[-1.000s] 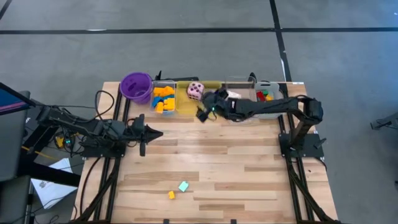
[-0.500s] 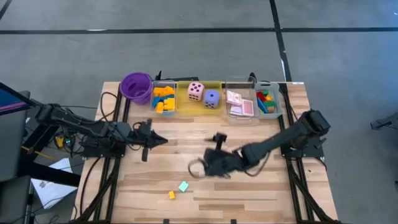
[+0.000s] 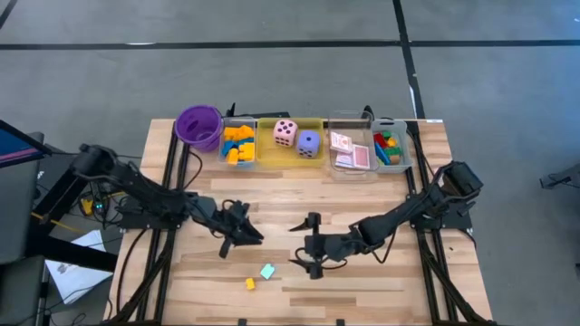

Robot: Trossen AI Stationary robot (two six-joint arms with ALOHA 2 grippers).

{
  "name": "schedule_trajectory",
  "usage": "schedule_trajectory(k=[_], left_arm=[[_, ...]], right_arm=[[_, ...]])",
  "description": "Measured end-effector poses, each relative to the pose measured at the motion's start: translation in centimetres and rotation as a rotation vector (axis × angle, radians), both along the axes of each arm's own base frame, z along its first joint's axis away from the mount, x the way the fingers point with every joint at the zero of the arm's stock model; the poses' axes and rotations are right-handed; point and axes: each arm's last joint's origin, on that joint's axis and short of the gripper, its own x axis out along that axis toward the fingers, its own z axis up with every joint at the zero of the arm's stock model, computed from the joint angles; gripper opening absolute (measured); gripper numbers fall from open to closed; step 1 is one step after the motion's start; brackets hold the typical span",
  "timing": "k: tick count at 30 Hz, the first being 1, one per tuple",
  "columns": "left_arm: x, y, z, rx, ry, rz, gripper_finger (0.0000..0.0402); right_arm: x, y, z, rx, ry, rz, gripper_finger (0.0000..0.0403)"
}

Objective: Pick & Place Toys
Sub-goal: Put the small light blue game piece into the gray bin

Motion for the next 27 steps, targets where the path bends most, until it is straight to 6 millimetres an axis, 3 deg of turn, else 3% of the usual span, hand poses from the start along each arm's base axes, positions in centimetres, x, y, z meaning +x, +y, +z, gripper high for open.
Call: schedule_trajectory(k=[10, 14, 18, 22, 27], left_arm=[[0.7, 1.9, -0.2, 0.130, -0.027, 0.083, 0.0156], [0.9, 3.1, -0.1, 0.195, -0.043, 0.149, 0.0173], [0.9, 4.3, 0.2, 0.212, -0.055, 0.210, 0.0185], [0.7, 4.8, 0.8, 0.208, -0.076, 0.235, 0.0191], [-0.2, 5.0, 1.3, 0.214, -0.054, 0.233, 0.0193]], right_arm=[[0.8, -1.7, -0.5, 0.056, 0.071, 0.178, 0.0400], [1.5, -1.7, -2.6, 0.045, 0.109, 0.222, 0.0400], [3.5, -1.0, -4.5, -0.038, 0.122, 0.293, 0.0400], [5.6, -0.5, -5.0, -0.128, 0.145, 0.354, 0.0400], [7.9, -0.8, -6.4, -0.069, 0.229, 0.460, 0.0396]])
